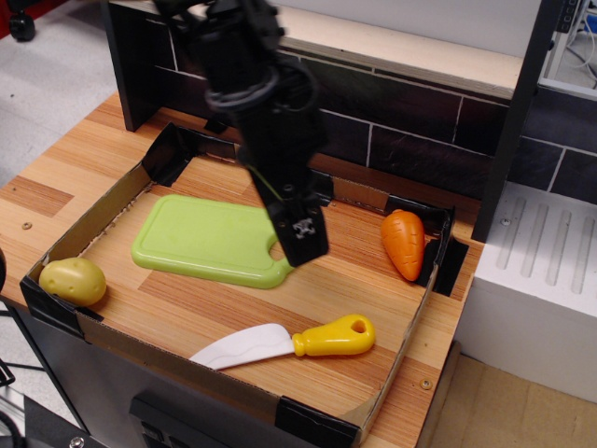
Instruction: Put knife on cutting board
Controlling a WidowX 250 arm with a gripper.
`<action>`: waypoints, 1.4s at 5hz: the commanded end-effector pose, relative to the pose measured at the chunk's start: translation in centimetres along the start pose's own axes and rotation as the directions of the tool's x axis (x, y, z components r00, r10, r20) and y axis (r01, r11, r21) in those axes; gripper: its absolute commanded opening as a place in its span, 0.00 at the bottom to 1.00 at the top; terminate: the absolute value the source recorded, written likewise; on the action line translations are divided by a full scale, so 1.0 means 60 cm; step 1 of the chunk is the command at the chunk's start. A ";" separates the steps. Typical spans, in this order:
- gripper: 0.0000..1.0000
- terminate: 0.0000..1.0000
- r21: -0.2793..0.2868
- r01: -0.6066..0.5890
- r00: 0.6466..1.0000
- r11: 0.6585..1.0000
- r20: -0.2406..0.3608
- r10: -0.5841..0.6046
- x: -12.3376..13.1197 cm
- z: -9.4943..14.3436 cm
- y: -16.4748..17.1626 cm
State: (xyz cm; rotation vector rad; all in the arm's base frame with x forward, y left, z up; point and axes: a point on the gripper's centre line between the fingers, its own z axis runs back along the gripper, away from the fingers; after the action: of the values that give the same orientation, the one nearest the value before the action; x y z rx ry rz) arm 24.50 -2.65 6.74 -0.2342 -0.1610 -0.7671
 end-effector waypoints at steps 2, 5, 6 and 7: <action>1.00 0.00 0.103 0.011 1.000 0.995 0.018 -0.013 0.008 -0.035 -0.021; 1.00 0.00 0.098 -0.020 0.998 0.995 -0.050 0.025 -0.018 -0.112 -0.045; 0.00 0.00 0.123 -0.031 0.999 0.992 -0.033 0.035 -0.024 -0.122 -0.046; 0.00 0.00 0.099 -0.023 1.000 0.995 -0.013 0.024 -0.021 -0.117 -0.050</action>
State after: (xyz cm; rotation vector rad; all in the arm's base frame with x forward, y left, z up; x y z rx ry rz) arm 23.15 -6.79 -0.07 -0.1325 -0.1932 -0.7245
